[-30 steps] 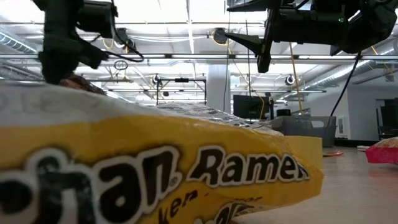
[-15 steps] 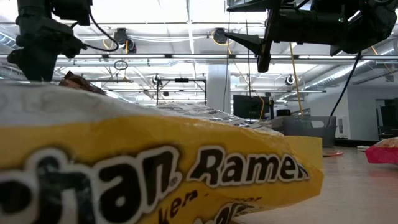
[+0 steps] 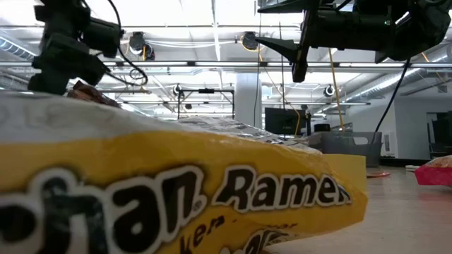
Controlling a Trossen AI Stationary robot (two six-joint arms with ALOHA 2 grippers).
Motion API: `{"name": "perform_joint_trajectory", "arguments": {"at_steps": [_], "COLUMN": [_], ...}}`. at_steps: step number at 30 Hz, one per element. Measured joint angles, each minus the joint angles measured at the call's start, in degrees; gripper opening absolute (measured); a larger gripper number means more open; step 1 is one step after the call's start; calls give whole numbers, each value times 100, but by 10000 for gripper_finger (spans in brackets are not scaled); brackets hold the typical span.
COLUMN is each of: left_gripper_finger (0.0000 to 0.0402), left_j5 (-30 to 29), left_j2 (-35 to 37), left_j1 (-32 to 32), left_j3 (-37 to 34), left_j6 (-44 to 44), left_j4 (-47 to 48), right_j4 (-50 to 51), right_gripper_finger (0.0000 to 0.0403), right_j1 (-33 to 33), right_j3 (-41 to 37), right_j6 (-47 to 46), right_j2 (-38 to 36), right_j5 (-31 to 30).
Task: Pick & Place Food Item
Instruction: Put the left blue spoon into the white bin
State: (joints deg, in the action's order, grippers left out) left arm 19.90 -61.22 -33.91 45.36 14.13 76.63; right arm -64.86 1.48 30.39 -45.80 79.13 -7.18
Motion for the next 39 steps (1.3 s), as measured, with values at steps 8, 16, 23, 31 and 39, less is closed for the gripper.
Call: {"name": "perform_joint_trajectory", "arguments": {"at_steps": [8,16,23,31,39], "left_gripper_finger": [245,246,246,246,246], "left_j5": [335,323,532,603,325], "left_j2": [-1068,-1917,-2184,-2204,-2112], "left_j1": [-320,-462,-474,-476,-476], "left_j3": [0,0,0,-379,-384], "left_j6": [-864,-1605,-1844,-1858,-1581], "left_j4": [63,274,9,-232,-369], "right_j4": [-1,-1,0,0,0], "right_gripper_finger": [212,212,212,212,212], "right_j1": [4,4,2,-2,-2], "right_j3": [0,0,0,0,0], "right_j6": [-108,-150,-132,-87,-2], "right_j2": [0,0,0,0,0], "right_j5": [152,151,134,112,103]}}
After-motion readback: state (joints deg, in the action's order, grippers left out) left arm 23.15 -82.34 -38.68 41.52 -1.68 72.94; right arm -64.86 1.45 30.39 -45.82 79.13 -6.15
